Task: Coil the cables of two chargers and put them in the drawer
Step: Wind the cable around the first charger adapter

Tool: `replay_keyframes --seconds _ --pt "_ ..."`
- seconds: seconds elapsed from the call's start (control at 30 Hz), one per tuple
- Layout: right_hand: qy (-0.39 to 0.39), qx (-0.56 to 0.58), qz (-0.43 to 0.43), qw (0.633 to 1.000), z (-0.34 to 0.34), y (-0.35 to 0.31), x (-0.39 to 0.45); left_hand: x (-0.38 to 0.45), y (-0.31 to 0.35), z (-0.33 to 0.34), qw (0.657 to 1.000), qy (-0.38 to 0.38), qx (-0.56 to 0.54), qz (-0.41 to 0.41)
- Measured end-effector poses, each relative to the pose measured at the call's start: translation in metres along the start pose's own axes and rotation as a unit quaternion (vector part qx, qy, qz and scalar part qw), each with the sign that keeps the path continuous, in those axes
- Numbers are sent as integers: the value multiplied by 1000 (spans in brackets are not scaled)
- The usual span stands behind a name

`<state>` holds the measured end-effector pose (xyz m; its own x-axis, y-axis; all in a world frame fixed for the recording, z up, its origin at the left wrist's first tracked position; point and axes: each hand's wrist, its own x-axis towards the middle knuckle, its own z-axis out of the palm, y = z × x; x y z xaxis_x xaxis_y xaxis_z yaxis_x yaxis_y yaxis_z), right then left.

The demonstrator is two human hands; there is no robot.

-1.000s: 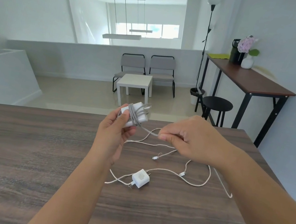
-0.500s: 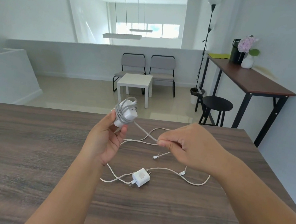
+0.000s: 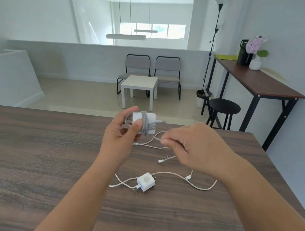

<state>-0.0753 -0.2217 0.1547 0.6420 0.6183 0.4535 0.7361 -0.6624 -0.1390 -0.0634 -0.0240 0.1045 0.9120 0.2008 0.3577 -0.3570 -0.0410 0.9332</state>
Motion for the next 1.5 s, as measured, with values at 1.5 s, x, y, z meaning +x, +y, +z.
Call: replay_keyframes --seconds 1.5 --pt "135 709 312 618 54 11 -7 -34 9 37 952 -126 -260 -100"
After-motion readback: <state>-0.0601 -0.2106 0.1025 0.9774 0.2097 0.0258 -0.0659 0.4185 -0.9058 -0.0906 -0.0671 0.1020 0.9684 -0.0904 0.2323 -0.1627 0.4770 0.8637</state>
